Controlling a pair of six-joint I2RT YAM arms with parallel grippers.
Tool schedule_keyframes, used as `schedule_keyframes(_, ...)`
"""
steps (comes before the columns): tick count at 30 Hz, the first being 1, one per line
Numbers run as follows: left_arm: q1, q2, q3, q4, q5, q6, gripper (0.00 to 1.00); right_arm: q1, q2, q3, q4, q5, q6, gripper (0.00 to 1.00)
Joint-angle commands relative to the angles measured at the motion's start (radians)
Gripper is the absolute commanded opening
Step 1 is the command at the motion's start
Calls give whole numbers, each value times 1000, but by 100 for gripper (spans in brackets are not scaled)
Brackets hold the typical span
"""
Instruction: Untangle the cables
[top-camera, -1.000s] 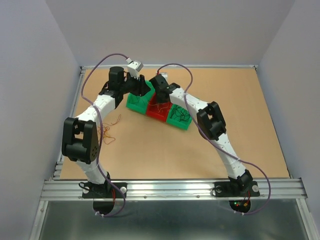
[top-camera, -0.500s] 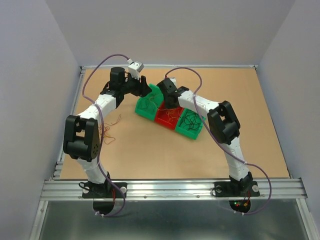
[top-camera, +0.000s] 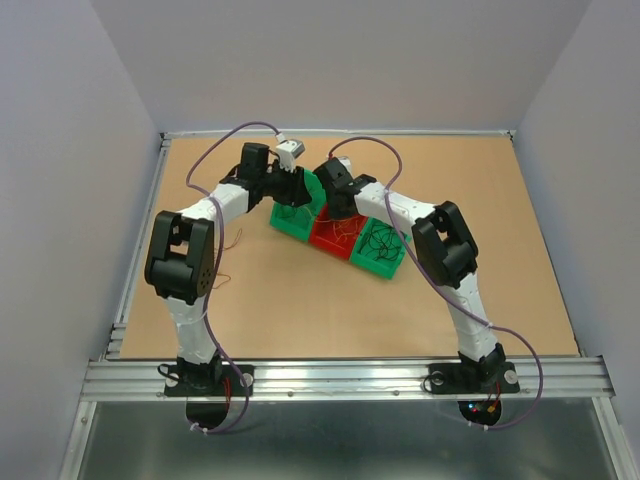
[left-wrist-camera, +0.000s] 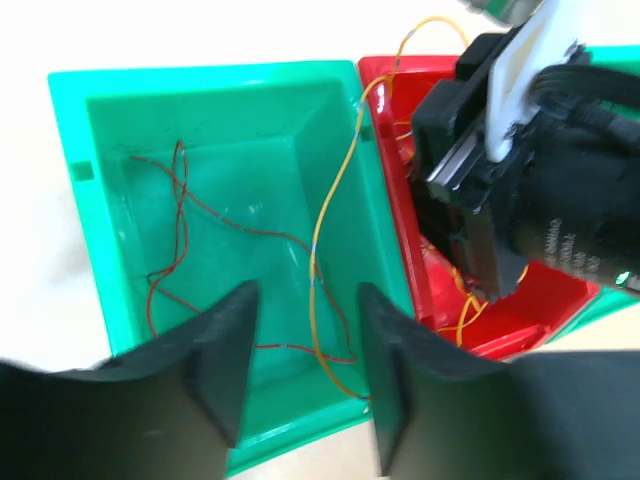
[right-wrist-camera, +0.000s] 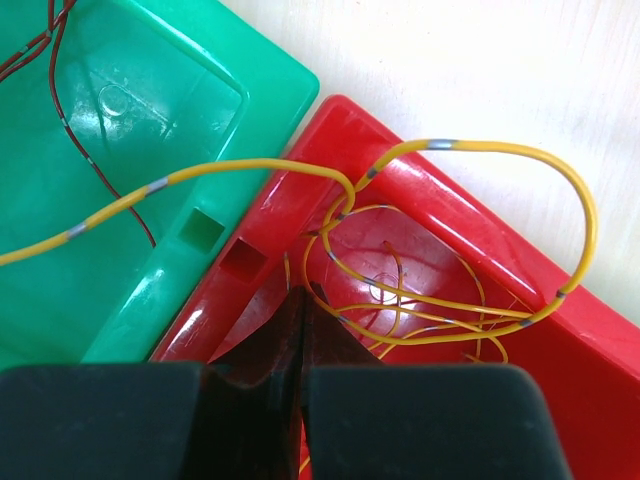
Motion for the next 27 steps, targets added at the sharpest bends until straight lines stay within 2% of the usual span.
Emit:
schedule_keyframes(1, -24, -6, 58, -15, 31, 31, 41, -2, -2, 34, 37, 16, -12, 0)
schedule_keyframes(2, -24, -8, 56, -15, 37, 33, 22, -4, -7, 34, 38, 19, -11, 1)
schedule_keyframes(5, -27, -35, 41, 2, 37, 53, 1, -4, -28, 22, 75, 27, -11, 1)
schedule_keyframes(10, -48, -129, -59, 115, -6, 59, 0, -21, -180, -139, 271, 4, 11, 1)
schedule_keyframes(13, -65, -166, -109, 173, -47, 67, 0, -39, -257, -215, 334, 16, 44, 2)
schedule_keyframes(16, -112, -193, -157, 220, -115, 74, 0, -48, -323, -293, 423, 74, 77, 5)
schedule_keyframes(18, -135, -207, -181, 244, -147, 81, 0, -56, -360, -338, 475, 56, 81, 6)
schedule_keyframes(21, -180, -219, -204, 263, -208, 88, 0, -65, -412, -400, 546, -27, 80, 13)
schedule_keyframes(23, -198, -223, -209, 267, -273, 99, 0, -70, -426, -413, 552, -30, 78, 20)
schedule_keyframes(25, -211, -223, -221, 280, -281, 101, 0, -71, -436, -426, 554, -19, 80, 20)
schedule_keyframes(27, -227, -213, -224, 284, -310, 101, 0, -75, -464, -450, 589, -1, 80, 25)
